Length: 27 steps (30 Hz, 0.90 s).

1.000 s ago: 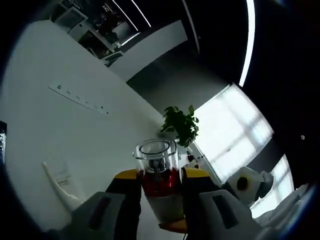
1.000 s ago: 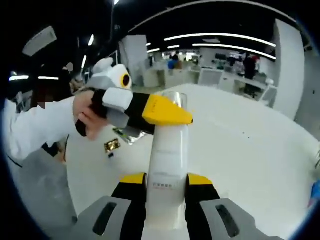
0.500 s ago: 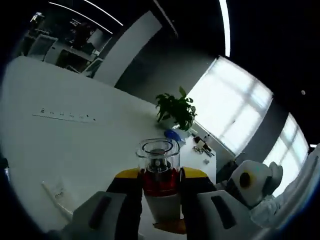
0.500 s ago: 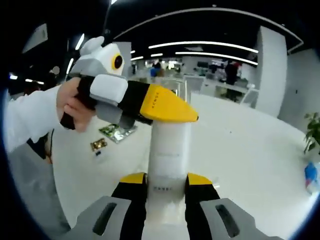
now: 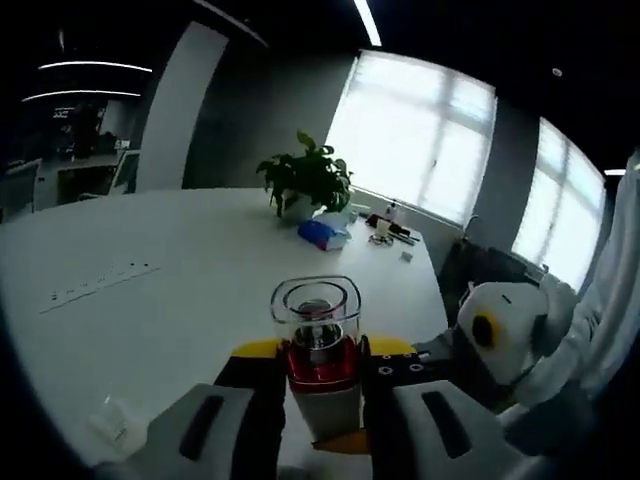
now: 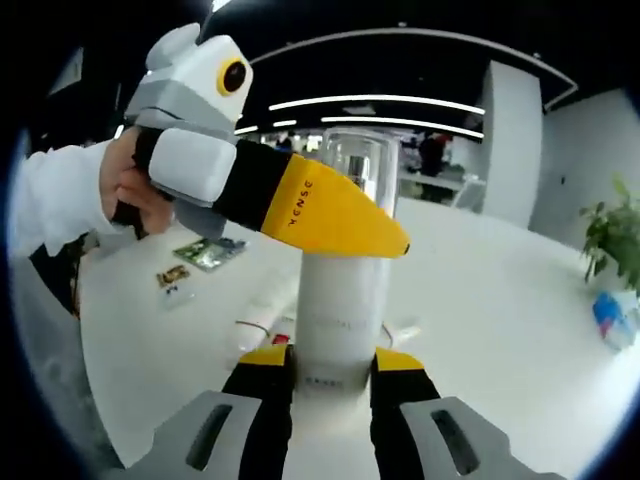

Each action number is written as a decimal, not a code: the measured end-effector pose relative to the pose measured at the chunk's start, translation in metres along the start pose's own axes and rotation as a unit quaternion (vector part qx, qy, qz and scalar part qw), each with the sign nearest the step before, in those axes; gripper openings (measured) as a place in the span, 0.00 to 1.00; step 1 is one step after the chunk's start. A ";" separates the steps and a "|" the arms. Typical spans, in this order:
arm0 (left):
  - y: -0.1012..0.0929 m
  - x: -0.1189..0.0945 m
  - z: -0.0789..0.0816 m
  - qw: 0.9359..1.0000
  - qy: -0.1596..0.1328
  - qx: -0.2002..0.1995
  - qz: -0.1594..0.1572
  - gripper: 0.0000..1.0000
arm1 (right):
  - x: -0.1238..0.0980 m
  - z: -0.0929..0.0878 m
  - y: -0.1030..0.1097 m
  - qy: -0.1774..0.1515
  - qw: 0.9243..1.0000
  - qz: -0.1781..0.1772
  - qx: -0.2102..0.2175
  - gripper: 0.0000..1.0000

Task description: Arrange the skincare products in the storage area until every visible bottle or jar stands upright without overlapping.

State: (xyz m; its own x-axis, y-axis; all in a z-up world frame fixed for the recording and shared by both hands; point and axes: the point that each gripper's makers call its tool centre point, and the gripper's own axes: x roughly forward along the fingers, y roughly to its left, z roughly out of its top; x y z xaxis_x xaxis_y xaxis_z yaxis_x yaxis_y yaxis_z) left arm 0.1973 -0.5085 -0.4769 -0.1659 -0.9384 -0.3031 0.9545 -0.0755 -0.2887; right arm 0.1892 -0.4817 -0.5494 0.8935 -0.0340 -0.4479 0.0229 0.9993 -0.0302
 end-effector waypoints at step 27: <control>-0.010 -0.012 -0.022 0.986 0.034 0.156 -0.054 0.22 | 0.010 -0.016 0.015 -0.011 0.997 0.025 -0.067 0.22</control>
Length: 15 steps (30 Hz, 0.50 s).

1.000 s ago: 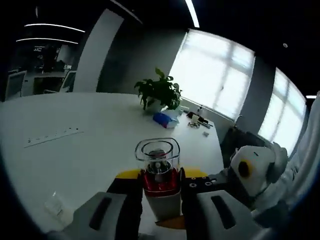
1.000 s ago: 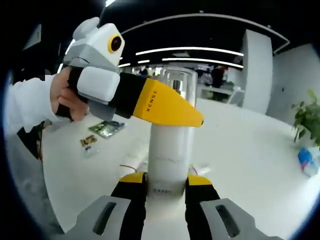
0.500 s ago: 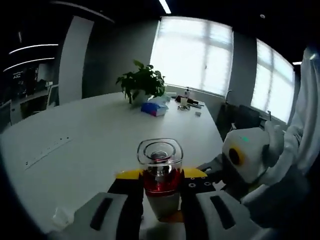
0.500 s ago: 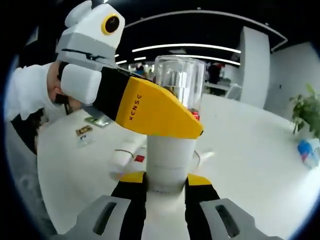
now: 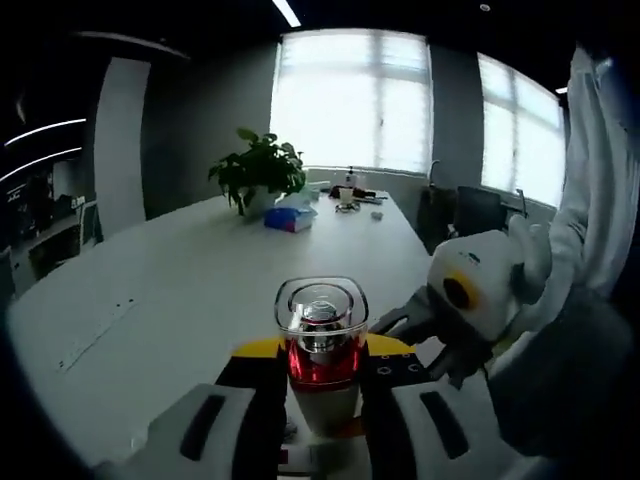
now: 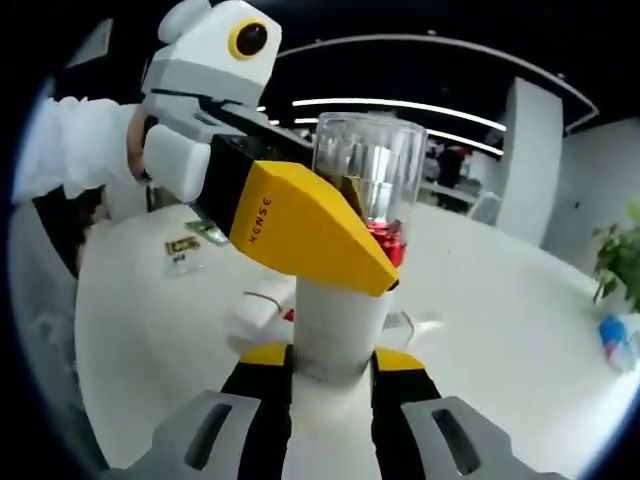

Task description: Arrange the skincare products in the storage area until every visible bottle or jar stands upright without overlapping.

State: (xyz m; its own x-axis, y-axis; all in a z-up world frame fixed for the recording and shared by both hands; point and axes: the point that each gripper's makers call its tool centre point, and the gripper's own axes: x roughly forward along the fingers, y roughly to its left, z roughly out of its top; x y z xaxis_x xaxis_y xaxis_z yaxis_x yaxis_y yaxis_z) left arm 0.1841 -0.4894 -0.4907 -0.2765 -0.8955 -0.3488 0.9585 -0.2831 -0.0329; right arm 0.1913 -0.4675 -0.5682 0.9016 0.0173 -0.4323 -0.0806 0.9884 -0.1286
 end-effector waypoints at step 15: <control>-0.019 -0.001 0.001 0.998 -0.002 0.046 -0.040 0.22 | -0.006 0.006 0.004 -0.024 0.995 0.078 -0.055 0.24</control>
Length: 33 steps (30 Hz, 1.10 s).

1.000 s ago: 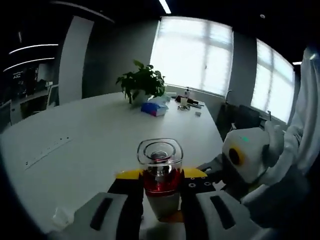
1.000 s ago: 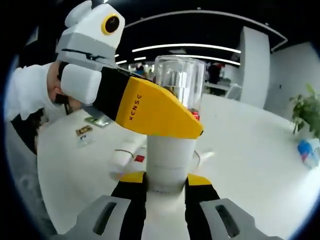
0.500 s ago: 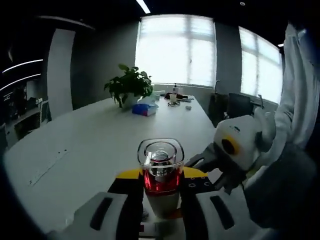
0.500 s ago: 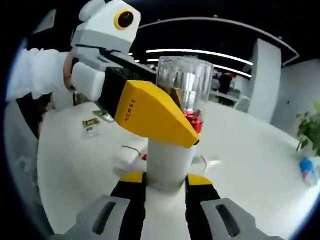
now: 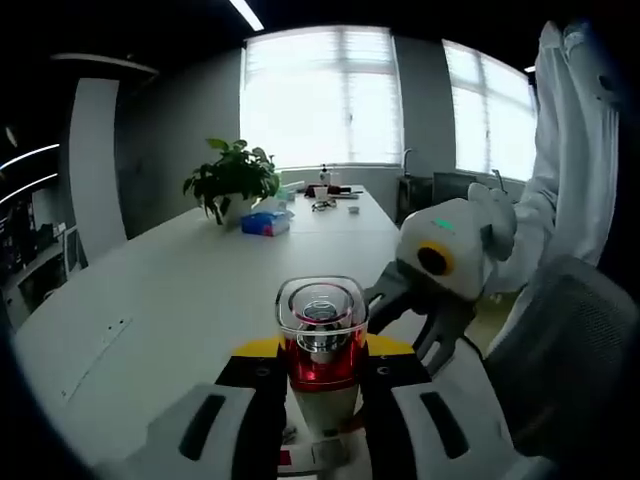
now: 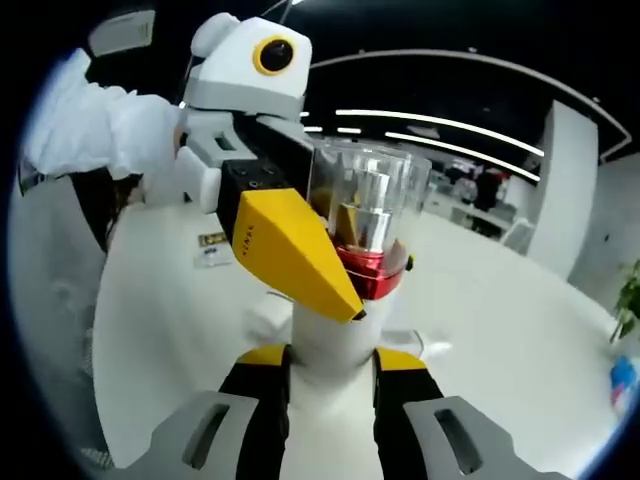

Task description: Arrange the skincare products in the storage area until every visible bottle or jar stands upright without overlapping.

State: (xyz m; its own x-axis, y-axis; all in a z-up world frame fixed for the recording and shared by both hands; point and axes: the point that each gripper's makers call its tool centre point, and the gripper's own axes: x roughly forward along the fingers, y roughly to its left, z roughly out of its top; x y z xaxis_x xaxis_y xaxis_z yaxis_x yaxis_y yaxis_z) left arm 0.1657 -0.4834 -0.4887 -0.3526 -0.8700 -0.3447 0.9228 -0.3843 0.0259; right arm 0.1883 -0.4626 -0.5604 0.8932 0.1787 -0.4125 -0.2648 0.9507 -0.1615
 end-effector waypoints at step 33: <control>0.035 -0.012 -0.004 0.999 -0.020 0.030 -0.011 0.24 | 0.032 0.013 -0.012 0.023 0.999 -0.031 -0.020 0.24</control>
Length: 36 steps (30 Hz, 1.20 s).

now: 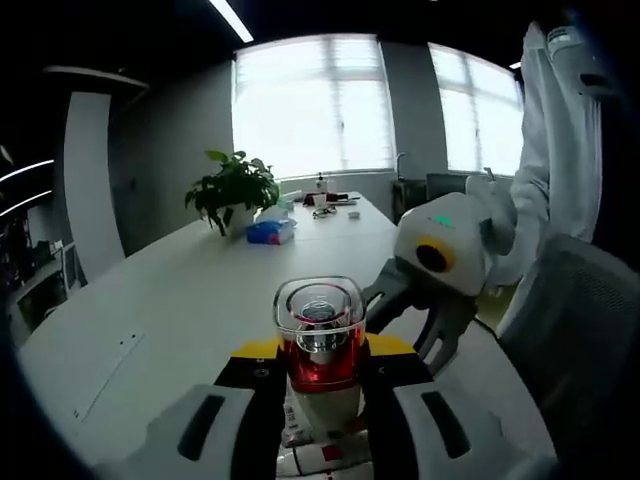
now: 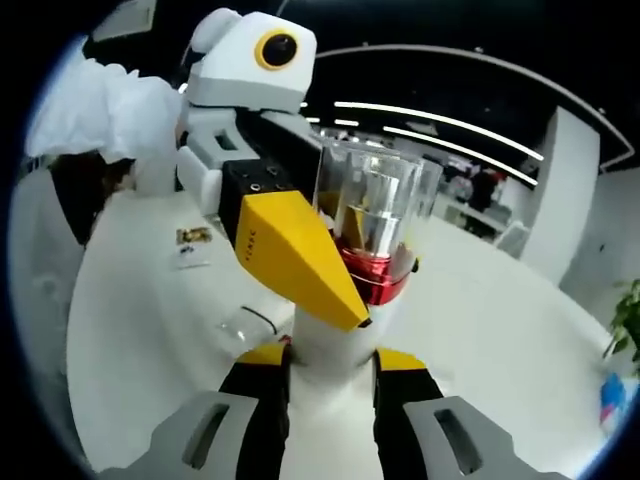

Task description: Arrange the skincare products in the storage area until every visible bottle or jar stands upright without overlapping.

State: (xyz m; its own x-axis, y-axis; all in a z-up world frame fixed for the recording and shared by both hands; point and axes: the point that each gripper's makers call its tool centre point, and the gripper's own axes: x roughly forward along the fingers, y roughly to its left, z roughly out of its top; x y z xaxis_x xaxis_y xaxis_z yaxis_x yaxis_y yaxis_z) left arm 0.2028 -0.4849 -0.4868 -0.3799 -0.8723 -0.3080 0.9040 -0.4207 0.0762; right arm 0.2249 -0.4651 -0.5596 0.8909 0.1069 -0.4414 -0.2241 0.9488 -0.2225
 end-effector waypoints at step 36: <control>0.004 0.000 0.001 1.000 -0.006 -0.001 -0.005 0.33 | -0.007 0.004 0.000 0.005 0.999 -0.035 0.005 0.25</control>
State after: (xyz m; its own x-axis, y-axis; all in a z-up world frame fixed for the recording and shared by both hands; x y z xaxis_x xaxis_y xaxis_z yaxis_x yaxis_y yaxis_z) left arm 0.2067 -0.4871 -0.4860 -0.3906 -0.8711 -0.2977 0.9008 -0.4284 0.0715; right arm 0.2202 -0.4650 -0.5533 0.9005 0.0383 -0.4331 -0.1580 0.9568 -0.2439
